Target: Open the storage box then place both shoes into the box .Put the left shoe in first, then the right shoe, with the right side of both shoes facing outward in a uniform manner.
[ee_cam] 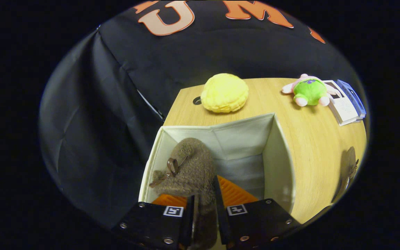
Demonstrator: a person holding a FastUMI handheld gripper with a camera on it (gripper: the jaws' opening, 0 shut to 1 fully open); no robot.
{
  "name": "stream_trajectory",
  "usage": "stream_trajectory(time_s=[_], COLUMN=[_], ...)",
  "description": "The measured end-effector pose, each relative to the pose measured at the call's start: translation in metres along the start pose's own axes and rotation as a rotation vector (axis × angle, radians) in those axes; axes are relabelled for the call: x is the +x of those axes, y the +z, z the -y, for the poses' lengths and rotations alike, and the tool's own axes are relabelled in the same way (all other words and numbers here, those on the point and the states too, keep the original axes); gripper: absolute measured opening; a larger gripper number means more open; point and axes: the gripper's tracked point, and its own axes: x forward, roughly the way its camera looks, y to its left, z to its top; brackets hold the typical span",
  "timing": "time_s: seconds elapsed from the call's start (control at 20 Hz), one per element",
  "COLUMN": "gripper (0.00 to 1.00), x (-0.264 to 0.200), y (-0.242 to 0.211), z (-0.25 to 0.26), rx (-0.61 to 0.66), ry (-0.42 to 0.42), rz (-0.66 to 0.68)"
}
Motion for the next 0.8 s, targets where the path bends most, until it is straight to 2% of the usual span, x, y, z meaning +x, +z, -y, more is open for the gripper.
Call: stream_trajectory(time_s=[0.05,0.15,0.2,0.3,0.55,0.8], gripper=[0.49,0.63,0.66,0.8,0.85,0.92], x=[-0.004,-0.012,-0.016,-0.033,-0.086,-0.143], y=[-0.009,-0.017,-0.015,-0.012,0.012,0.022], z=[-0.001,-0.001,-0.01,-0.02,0.004,0.051], rx=[-0.015,-0.048,-0.054,-0.048,-0.113,-0.171], ry=[-0.003,0.013,0.053,0.102,0.111,0.097], rz=[-0.047,-0.076,-0.069,-0.048,0.098,0.239])
